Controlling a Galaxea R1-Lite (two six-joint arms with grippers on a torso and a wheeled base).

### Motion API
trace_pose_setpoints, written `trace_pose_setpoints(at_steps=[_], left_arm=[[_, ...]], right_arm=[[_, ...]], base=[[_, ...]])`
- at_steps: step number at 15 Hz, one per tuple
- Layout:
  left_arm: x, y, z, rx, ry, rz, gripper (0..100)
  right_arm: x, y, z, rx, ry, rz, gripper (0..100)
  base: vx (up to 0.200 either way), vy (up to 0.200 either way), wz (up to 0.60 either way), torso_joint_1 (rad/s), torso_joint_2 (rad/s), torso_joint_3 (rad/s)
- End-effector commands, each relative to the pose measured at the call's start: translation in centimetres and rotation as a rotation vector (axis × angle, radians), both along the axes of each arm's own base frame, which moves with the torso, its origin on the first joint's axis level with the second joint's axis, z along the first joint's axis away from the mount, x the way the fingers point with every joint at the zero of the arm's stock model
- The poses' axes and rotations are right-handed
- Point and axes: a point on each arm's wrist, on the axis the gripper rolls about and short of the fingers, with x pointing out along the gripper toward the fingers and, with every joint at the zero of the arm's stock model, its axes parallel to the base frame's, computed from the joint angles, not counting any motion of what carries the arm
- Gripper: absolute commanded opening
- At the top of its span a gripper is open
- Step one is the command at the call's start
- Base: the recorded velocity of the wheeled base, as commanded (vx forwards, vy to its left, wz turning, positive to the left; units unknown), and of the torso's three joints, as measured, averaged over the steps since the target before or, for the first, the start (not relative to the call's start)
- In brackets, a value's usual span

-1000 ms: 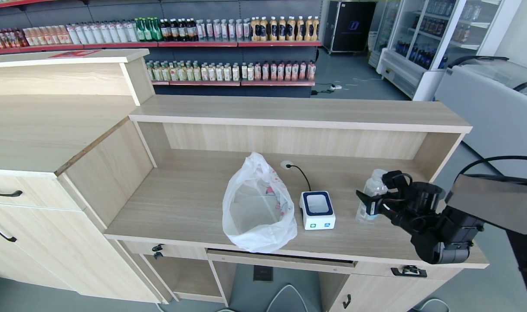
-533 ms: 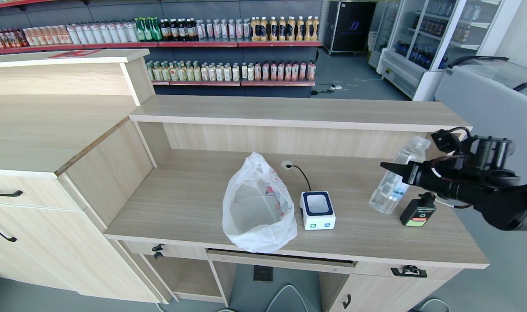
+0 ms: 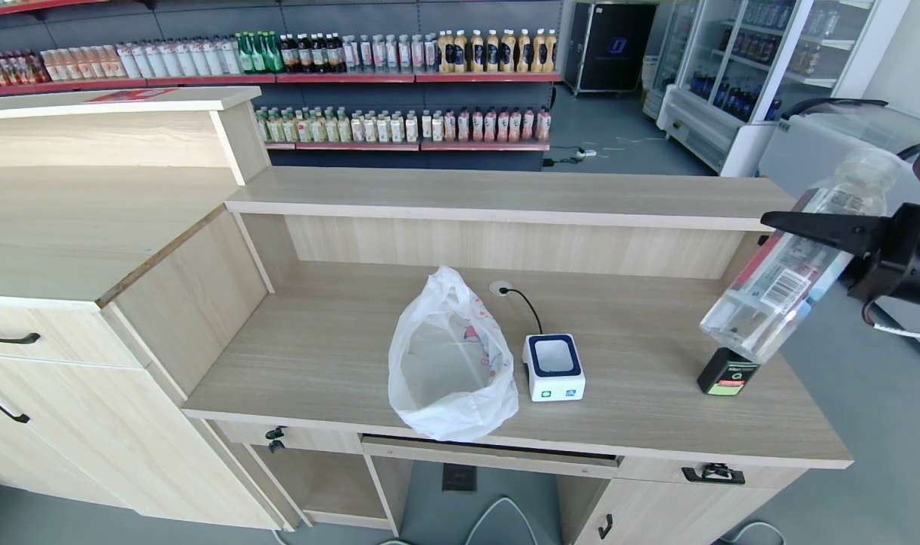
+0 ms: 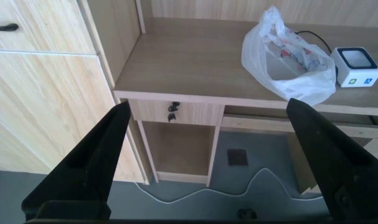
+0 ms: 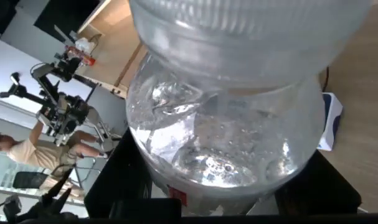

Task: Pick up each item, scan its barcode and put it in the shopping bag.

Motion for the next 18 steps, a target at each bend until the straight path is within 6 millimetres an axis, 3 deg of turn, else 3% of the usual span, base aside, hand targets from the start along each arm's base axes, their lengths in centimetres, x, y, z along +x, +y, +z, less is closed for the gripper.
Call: trace_pose_setpoints(at_steps=[1, 5, 7, 12, 18], left_arm=[[0.0, 0.0, 0.0, 0.0, 0.001, 0.0, 100], [0.0, 0.0, 0.0, 0.0, 0.001, 0.0, 100], [0.0, 0.0, 0.0, 0.0, 0.001, 0.0, 100], [0.0, 0.0, 0.0, 0.0, 0.001, 0.0, 100], [0.0, 0.0, 0.0, 0.0, 0.001, 0.0, 100]], right_arm=[[-3.6, 1.6, 2.2, 0.003, -0.071, 0.088, 0], [-8.4, 4.1, 3.3, 0.008, -0.039, 0.263, 0], [-9.9, 4.7, 3.5, 0.009, -0.039, 0.308, 0], [-10.2, 4.7, 3.8, 0.008, -0.048, 0.318, 0], [-12.7, 5.1, 5.3, 0.013, 0.002, 0.366, 0]], base=[[0.0, 0.0, 0.0, 0.0, 0.0, 0.0], [0.0, 0.0, 0.0, 0.0, 0.0, 0.0], [0.0, 0.0, 0.0, 0.0, 0.0, 0.0], [0.0, 0.0, 0.0, 0.0, 0.0, 0.0], [0.0, 0.0, 0.0, 0.0, 0.0, 0.0]])
